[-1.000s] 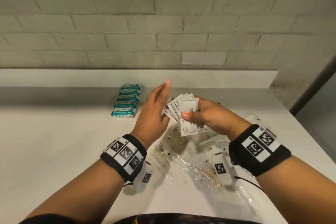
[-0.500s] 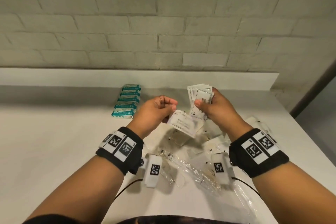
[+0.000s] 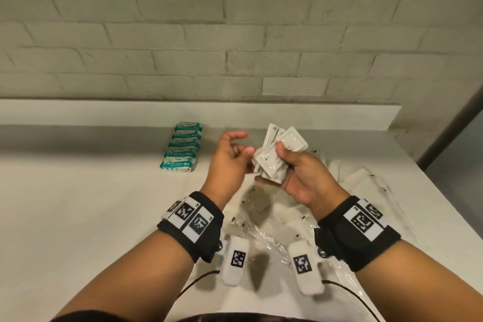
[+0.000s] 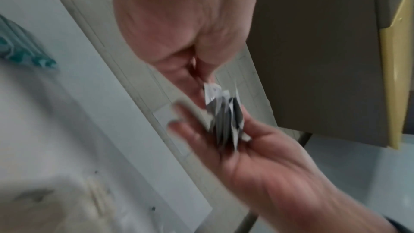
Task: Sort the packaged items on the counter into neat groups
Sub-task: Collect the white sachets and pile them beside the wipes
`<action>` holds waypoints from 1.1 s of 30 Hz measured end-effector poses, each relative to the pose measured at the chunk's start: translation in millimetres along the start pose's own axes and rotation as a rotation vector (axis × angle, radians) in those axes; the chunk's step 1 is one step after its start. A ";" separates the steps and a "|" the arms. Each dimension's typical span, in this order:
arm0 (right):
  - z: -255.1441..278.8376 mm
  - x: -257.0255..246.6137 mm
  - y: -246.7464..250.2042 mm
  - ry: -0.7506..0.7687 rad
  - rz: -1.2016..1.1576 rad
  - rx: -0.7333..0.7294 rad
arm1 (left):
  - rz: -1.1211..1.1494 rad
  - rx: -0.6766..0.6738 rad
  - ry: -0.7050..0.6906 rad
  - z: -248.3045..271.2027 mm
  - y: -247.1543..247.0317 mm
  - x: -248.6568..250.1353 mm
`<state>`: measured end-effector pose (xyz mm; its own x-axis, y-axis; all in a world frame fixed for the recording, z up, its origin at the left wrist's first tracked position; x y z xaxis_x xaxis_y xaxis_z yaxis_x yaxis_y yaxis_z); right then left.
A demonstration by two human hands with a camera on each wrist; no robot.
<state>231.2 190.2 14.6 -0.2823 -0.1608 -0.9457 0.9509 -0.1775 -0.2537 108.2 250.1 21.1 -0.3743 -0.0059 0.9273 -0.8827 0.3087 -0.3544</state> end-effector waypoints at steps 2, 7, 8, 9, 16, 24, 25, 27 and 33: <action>-4.0 -14.6 7.4 0.085 0.035 0.069 | -0.045 -0.096 0.050 7.6 -4.4 -10.3; -5.7 -17.9 -8.1 0.084 0.347 -0.013 | 0.174 -0.219 0.280 10.2 -11.3 -19.7; -5.5 -13.0 -18.6 0.066 0.377 -0.081 | 0.281 -0.241 0.385 13.4 -19.5 -21.0; -5.5 -8.4 -26.8 0.064 0.440 -0.124 | 0.363 -0.234 0.470 16.5 -25.7 -22.1; 11.4 -53.0 -34.8 0.435 1.466 0.194 | 0.545 0.045 0.513 7.1 -10.7 -25.6; 13.8 -42.9 -58.8 0.519 1.599 -0.248 | 0.474 -0.215 0.655 17.7 -29.7 -14.8; 13.6 -42.7 -58.1 0.524 1.583 -0.248 | 0.469 -0.223 0.662 17.6 -29.7 -12.9; 14.8 -41.2 -58.4 0.545 1.601 -0.265 | 0.435 -0.229 0.669 18.7 -28.9 -11.7; 17.1 -38.6 -67.0 0.688 1.767 -0.213 | 0.494 -0.166 0.677 18.2 -34.2 -16.6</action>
<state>176.2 191.7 71.6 0.9296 0.3684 -0.0083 0.0690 -0.1519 0.9860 139.5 222.4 15.7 -0.4078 0.7194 0.5622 -0.5901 0.2622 -0.7635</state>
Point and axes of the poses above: each hand's wrist, its own z-axis away from the middle knuckle, its own y-axis out of the back of the hand, x = y × z, the point moved 8 cm from there along -z, towards the middle knuckle, and after that the axes turned 15 degrees about z, right-handed, at the moved point
